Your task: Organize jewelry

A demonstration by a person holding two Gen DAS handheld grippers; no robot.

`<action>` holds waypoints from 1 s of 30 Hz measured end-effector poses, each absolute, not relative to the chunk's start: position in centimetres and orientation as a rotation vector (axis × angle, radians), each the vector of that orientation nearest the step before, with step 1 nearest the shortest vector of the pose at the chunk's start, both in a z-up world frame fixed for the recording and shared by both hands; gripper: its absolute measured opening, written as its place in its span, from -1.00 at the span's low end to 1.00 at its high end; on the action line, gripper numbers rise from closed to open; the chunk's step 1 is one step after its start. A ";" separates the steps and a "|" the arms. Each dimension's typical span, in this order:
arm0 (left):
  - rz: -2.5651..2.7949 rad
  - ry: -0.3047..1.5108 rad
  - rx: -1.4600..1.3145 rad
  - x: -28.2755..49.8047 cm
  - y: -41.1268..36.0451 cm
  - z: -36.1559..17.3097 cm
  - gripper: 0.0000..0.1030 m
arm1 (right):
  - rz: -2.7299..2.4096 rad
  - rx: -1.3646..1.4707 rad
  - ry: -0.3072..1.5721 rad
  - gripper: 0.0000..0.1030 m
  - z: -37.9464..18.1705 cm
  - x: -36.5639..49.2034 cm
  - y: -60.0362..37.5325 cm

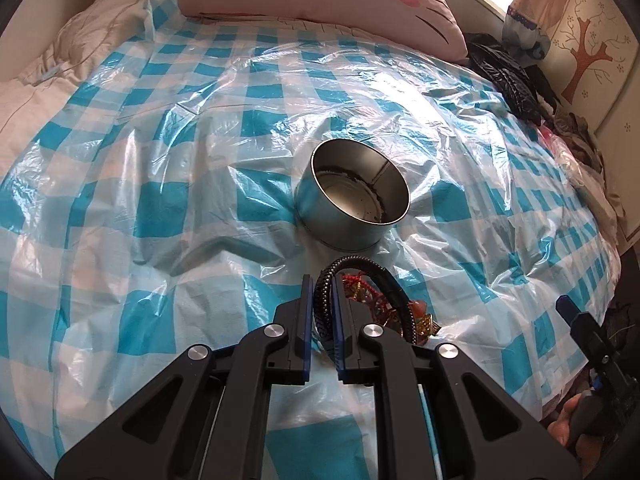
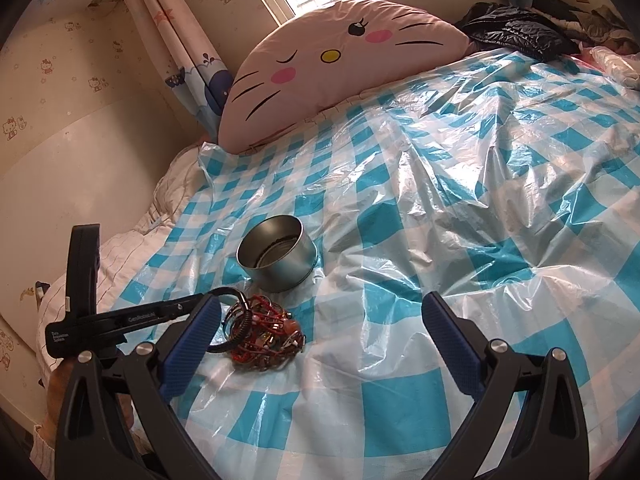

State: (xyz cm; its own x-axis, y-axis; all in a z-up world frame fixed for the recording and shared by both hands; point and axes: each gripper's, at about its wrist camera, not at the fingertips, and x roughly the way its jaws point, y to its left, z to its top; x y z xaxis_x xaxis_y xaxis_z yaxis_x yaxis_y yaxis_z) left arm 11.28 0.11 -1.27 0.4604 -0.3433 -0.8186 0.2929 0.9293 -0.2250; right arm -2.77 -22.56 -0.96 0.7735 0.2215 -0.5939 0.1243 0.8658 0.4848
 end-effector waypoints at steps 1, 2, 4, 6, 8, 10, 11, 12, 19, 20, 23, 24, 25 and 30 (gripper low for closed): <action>-0.392 1.018 -0.068 11.2 0.7 -1.0 -0.84 | 0.087 0.524 0.734 0.87 -1.3 -2.1 -22.1; -0.388 1.013 -0.077 11.0 1.2 -0.8 -0.84 | 0.121 0.516 0.779 0.87 -1.9 -1.4 -21.7; -0.375 1.007 -0.087 10.8 2.0 -0.6 -0.84 | 0.199 0.483 0.883 0.87 -3.1 0.2 -20.3; -0.365 1.008 -0.097 10.7 2.8 -0.7 -0.84 | 0.258 0.446 0.952 0.87 -4.0 1.5 -19.0; -0.358 1.012 -0.106 10.6 3.4 -1.1 -0.84 | 0.299 0.383 0.975 0.87 -4.3 2.2 -17.7; -0.355 1.016 -0.111 10.5 3.7 -1.4 -0.84 | 0.332 0.297 0.973 0.86 -4.2 2.8 -16.5; -0.355 1.017 -0.113 10.5 3.8 -1.6 -0.84 | 0.350 0.247 0.971 0.85 -4.1 3.2 -15.8; -0.355 1.019 -0.116 10.4 3.9 -1.7 -0.84 | 0.362 0.214 0.982 0.81 -4.3 3.5 -15.5; -0.360 1.024 -0.133 10.5 4.2 -2.3 -0.84 | 0.392 0.146 1.095 0.20 -7.3 6.7 -14.8; -0.362 1.024 -0.135 10.6 4.2 -2.4 -0.84 | 0.400 0.150 1.101 0.10 -7.6 6.9 -14.9; -0.364 1.027 -0.135 10.6 4.1 -2.7 -0.84 | 0.429 0.212 1.101 -0.41 -7.7 6.9 -15.6; -0.366 1.028 -0.135 10.6 4.1 -2.7 -0.84 | 0.427 0.235 1.094 -0.62 -7.5 6.8 -15.9; -0.368 1.028 -0.137 10.6 4.2 -2.7 -0.84 | 0.426 0.253 1.088 -0.72 -7.4 6.7 -16.1; -0.375 1.024 -0.144 10.4 4.1 -2.5 -0.84 | 0.440 0.381 1.037 -0.71 -6.5 5.4 -17.4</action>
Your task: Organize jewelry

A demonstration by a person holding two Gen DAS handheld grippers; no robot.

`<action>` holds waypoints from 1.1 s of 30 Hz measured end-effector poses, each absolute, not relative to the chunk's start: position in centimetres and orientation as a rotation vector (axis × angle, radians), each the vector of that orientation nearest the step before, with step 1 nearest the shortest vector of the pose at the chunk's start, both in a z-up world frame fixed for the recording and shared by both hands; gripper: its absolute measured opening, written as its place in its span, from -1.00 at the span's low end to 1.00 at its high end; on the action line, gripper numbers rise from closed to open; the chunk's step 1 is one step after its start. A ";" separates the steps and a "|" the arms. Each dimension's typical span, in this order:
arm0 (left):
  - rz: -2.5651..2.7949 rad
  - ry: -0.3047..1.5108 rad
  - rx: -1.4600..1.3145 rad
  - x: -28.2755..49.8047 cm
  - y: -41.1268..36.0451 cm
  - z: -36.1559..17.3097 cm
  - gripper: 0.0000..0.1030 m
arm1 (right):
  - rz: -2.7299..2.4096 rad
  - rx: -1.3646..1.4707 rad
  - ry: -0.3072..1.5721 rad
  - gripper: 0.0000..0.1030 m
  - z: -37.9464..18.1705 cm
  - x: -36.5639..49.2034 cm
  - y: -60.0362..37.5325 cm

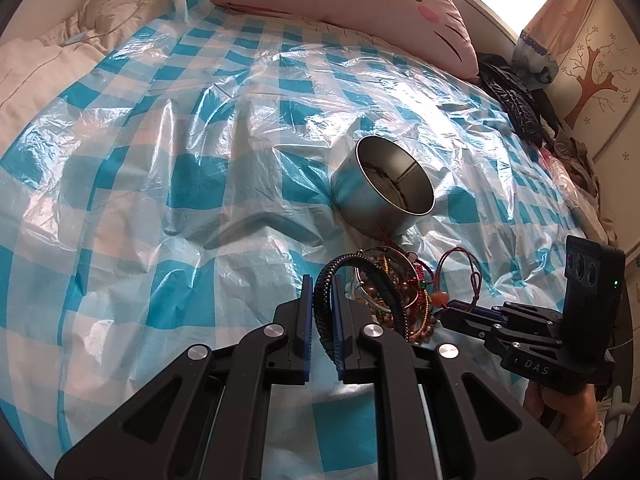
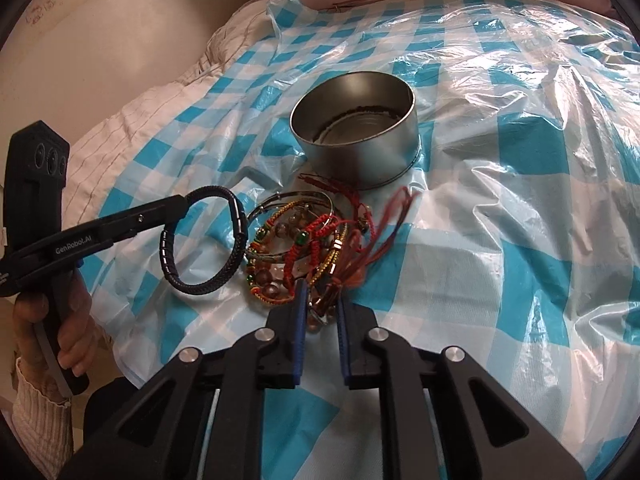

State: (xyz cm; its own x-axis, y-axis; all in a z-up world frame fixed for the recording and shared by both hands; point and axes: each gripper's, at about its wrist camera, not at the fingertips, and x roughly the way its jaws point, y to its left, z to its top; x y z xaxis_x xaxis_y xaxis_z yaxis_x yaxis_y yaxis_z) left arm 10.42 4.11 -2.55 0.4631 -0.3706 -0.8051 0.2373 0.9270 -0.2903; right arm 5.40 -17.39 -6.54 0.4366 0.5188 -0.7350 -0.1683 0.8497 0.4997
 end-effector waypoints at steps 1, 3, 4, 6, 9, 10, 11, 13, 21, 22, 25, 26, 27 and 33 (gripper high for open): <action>-0.377 1.022 -0.144 10.3 4.1 -2.5 -0.84 | 0.449 0.408 1.026 -0.72 -6.3 5.1 -17.6; -0.381 1.017 -0.144 10.2 4.0 -2.3 -0.84 | 0.460 0.440 0.998 -0.72 -5.6 4.5 -18.0; -0.384 1.016 -0.145 10.1 3.9 -2.2 -0.84 | 0.459 0.446 0.985 -0.72 -5.2 4.2 -18.1; -0.391 1.012 -0.148 10.1 3.8 -2.0 -0.84 | 0.455 0.457 0.959 -0.72 -4.5 3.8 -18.4; -0.406 1.002 -0.154 9.9 3.5 -1.5 -0.84 | 0.441 0.434 0.920 -0.72 -3.1 3.4 -18.6; -0.410 0.997 -0.155 9.9 3.3 -1.3 -0.84 | 0.440 0.427 0.908 -0.72 -2.8 3.4 -18.7; -0.415 0.992 -0.156 10.0 3.1 -1.0 -0.84 | 0.438 0.416 0.900 -0.71 -2.4 3.4 -18.7; -0.423 0.981 -0.160 10.3 2.6 -0.6 -0.84 | 0.438 0.388 0.885 -0.72 -1.6 3.8 -18.6; -0.444 0.938 -0.176 12.9 0.4 0.7 -0.84 | 0.446 0.284 0.837 -0.72 1.0 7.3 -18.3; -0.444 0.934 -0.179 13.3 0.1 0.8 -0.84 | 0.448 0.271 0.833 -0.71 1.3 7.8 -18.1; -0.444 0.922 -0.188 14.7 -0.7 1.0 -0.84 | 0.454 0.222 0.830 -0.72 1.7 9.5 -17.7; -0.444 0.920 -0.189 15.3 -1.0 1.0 -0.84 | 0.456 0.209 0.833 -0.72 1.7 10.2 -17.5; -0.445 0.919 -0.189 15.8 -1.4 1.0 -0.84 | 0.456 0.194 0.837 -0.71 1.6 10.8 -17.4; -0.440 0.922 -0.161 18.8 -3.8 -0.1 -0.84 | 0.456 0.100 0.875 -0.71 0.5 14.5 -16.6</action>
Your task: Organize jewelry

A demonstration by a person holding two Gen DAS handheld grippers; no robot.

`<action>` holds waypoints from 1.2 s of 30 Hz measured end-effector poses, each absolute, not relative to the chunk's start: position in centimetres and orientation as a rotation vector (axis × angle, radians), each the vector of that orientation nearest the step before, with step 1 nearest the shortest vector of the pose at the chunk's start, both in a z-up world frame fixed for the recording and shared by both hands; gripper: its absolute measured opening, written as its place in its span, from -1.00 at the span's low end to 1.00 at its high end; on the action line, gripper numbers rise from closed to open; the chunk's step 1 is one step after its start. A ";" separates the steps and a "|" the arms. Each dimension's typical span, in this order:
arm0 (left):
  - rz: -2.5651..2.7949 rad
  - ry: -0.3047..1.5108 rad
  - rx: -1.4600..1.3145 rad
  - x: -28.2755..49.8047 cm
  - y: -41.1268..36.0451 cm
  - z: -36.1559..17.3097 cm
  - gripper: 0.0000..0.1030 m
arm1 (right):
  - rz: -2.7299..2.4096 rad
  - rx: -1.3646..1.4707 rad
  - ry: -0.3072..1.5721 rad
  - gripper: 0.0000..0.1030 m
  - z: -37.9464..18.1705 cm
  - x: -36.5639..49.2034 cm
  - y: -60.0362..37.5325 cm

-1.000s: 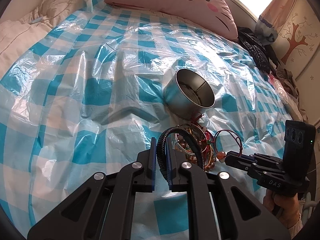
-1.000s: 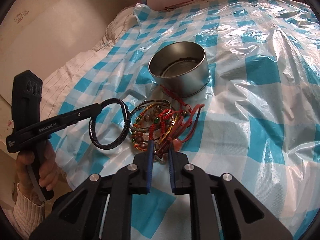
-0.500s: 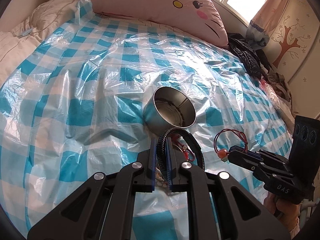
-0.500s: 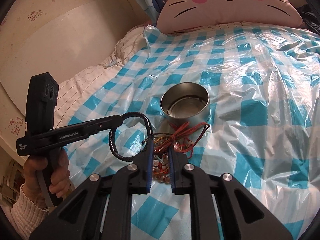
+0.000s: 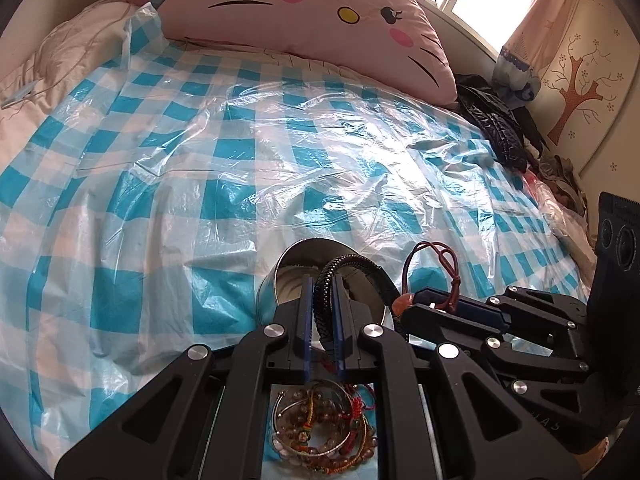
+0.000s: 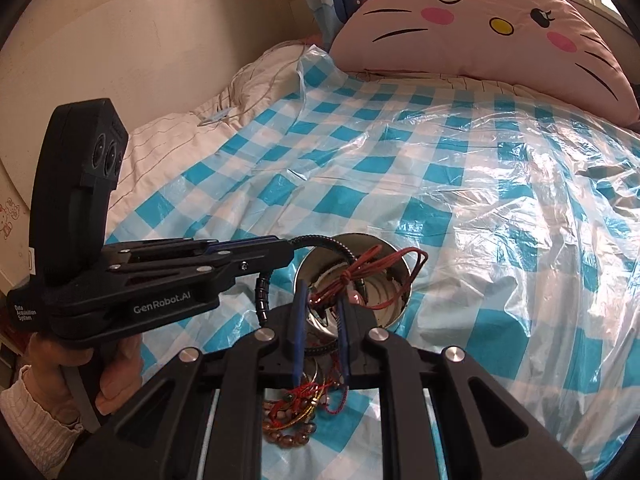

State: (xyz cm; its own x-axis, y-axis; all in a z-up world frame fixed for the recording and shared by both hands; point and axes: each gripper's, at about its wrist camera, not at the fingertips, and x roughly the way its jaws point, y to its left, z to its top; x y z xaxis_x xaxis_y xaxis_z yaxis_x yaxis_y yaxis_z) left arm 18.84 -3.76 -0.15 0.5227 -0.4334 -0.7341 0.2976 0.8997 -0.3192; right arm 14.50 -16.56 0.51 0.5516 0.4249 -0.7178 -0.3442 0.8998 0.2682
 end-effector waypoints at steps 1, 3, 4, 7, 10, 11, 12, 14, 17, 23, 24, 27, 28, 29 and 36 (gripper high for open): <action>-0.441 0.929 -0.163 19.4 -4.1 -0.6 -0.84 | 0.457 0.083 0.882 -0.71 0.3 15.1 -16.4; -0.435 0.943 -0.164 20.5 -4.6 -1.4 -0.83 | 0.462 0.058 0.897 -0.71 -0.2 16.4 -16.0; -0.421 0.947 -0.165 20.9 -4.7 -1.9 -0.83 | 0.468 0.046 0.907 -0.71 -0.5 17.0 -15.8; -0.384 0.962 -0.187 21.8 -4.3 -2.8 -0.81 | 0.494 0.017 0.956 -0.71 -1.6 18.7 -15.1; -0.354 0.948 -0.176 21.7 -3.4 -2.7 -0.67 | 0.528 -0.016 1.047 -0.40 -3.5 20.0 -14.1; -0.343 0.940 -0.171 21.5 -3.0 -2.6 -0.64 | 0.540 -0.026 1.062 -0.14 -3.9 20.2 -13.7; -0.337 0.932 -0.172 21.3 -2.6 -2.3 -0.56 | 0.531 -0.043 1.056 0.24 -4.1 20.1 -13.5; -0.332 0.923 -0.181 20.8 -1.9 -2.0 -0.48 | 0.522 -0.041 1.050 0.28 -4.0 19.8 -13.4; -0.317 0.915 -0.183 19.6 -1.0 -1.6 -0.38 | 0.507 0.008 1.024 0.28 -3.4 18.6 -14.3; -0.291 0.910 -0.156 16.3 0.2 -1.5 -0.10 | 0.437 0.072 0.991 0.28 -2.9 15.0 -16.0; -0.291 0.914 -0.150 15.7 0.3 -1.6 -0.09 | 0.424 0.099 0.985 0.28 -2.8 14.3 -16.5; -0.289 0.925 -0.132 14.2 0.2 -1.8 -0.07 | 0.392 0.173 0.961 0.28 -2.6 12.1 -17.6; -0.289 0.927 -0.122 13.7 0.1 -1.8 -0.06 | 0.385 0.192 0.952 0.28 -2.6 11.3 -17.9; -0.287 0.927 -0.111 13.3 -0.1 -1.8 -0.06 | 0.380 0.209 0.945 0.28 -2.6 10.6 -18.1; -0.274 0.923 -0.039 10.8 -0.8 -1.4 0.00 | 0.338 0.241 0.929 0.28 -2.7 7.0 -17.9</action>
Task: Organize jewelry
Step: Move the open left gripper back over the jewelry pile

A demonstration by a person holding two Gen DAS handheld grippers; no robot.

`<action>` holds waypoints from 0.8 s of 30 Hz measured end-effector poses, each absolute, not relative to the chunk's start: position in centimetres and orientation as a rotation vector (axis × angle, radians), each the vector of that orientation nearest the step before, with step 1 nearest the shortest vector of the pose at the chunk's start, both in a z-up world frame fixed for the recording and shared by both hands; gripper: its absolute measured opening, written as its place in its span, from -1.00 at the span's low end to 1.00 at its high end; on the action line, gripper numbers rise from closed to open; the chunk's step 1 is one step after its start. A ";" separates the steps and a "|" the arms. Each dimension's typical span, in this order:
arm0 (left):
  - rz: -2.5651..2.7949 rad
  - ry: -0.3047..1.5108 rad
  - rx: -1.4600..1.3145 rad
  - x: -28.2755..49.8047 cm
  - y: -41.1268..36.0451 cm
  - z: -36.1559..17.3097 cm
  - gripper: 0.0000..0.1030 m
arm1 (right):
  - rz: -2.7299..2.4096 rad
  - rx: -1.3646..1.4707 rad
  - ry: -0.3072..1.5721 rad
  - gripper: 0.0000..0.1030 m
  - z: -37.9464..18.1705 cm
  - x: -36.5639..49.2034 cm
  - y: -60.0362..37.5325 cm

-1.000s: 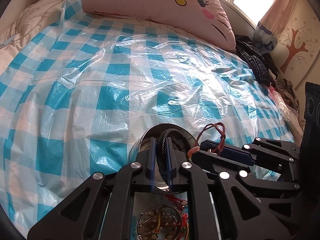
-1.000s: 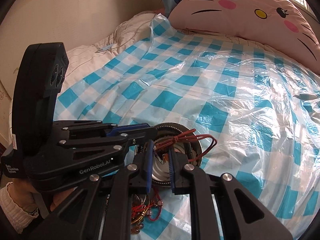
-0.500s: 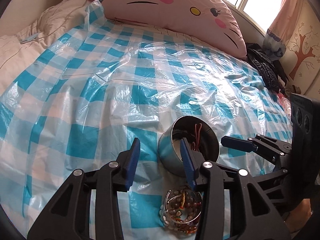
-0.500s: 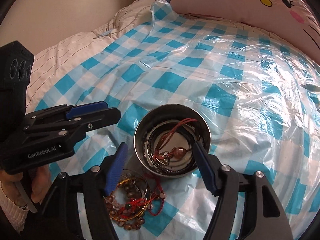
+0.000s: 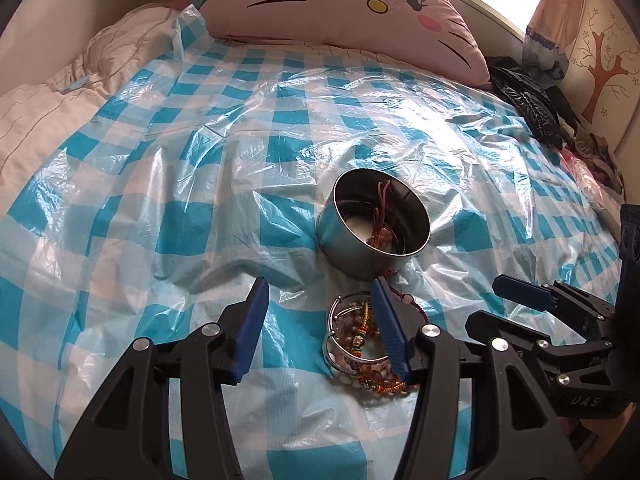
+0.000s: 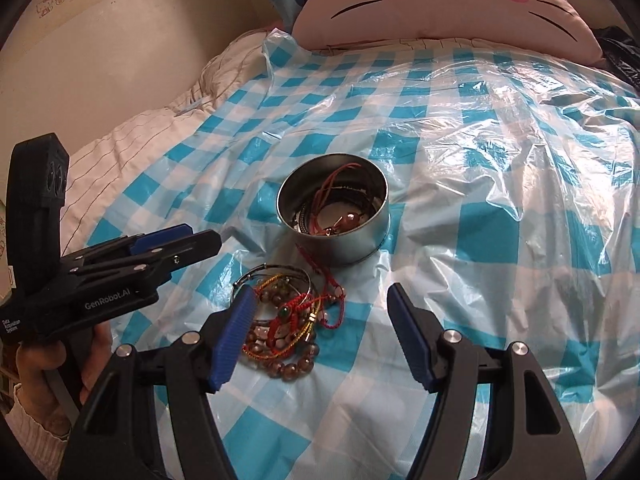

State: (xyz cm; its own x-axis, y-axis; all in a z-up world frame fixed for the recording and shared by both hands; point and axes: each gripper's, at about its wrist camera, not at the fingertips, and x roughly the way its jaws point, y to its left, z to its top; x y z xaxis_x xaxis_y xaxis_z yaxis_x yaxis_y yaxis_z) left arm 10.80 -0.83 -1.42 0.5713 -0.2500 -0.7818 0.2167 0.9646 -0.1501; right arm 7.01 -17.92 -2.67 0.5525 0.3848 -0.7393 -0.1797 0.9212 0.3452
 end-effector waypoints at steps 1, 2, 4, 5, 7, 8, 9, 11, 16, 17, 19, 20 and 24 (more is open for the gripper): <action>-0.272 0.922 -0.029 10.5 -0.9 -1.4 0.04 | 0.334 0.248 0.926 0.28 -2.7 6.7 -17.9; -0.269 0.921 -0.021 10.2 -0.9 -1.4 0.05 | 0.331 0.258 0.925 0.28 -2.8 6.4 -18.0; -0.270 0.924 -0.009 9.8 -0.9 -1.4 0.10 | 0.319 0.274 0.922 0.28 -3.0 5.9 -18.2; -0.272 0.927 -0.006 9.6 -0.8 -1.5 0.11 | 0.314 0.285 0.920 0.28 -3.2 5.6 -18.3; -0.280 0.933 0.002 9.3 -0.6 -1.7 0.17 | 0.298 0.297 0.918 0.28 -3.4 5.2 -18.5; -0.282 0.936 0.010 9.2 -0.5 -1.8 0.17 | 0.288 0.299 0.916 0.28 -3.5 5.1 -18.6; -0.286 0.940 0.018 9.1 -0.5 -1.9 0.17 | 0.280 0.300 0.914 0.28 -3.6 4.9 -18.7; -0.299 0.948 0.029 9.0 -0.4 -2.2 0.17 | 0.267 0.300 0.913 0.28 -3.8 4.7 -18.8; -0.321 0.964 0.068 9.0 -0.4 -3.0 0.17 | 0.259 0.309 0.931 0.28 -4.7 5.0 -18.8; -0.323 0.966 0.074 9.0 -0.5 -3.1 0.17 | 0.261 0.308 0.934 0.28 -4.9 5.1 -18.7; -0.331 0.971 0.078 9.1 -0.7 -3.3 0.17 | 0.264 0.307 0.939 0.28 -5.2 5.2 -18.5; -0.336 0.972 0.080 9.2 -0.8 -3.4 0.17 | 0.260 0.301 0.940 0.28 -5.2 5.2 -18.5; -0.364 0.960 0.115 9.0 -2.2 -3.5 0.17 | 0.236 0.309 0.935 0.28 -5.6 5.0 -18.9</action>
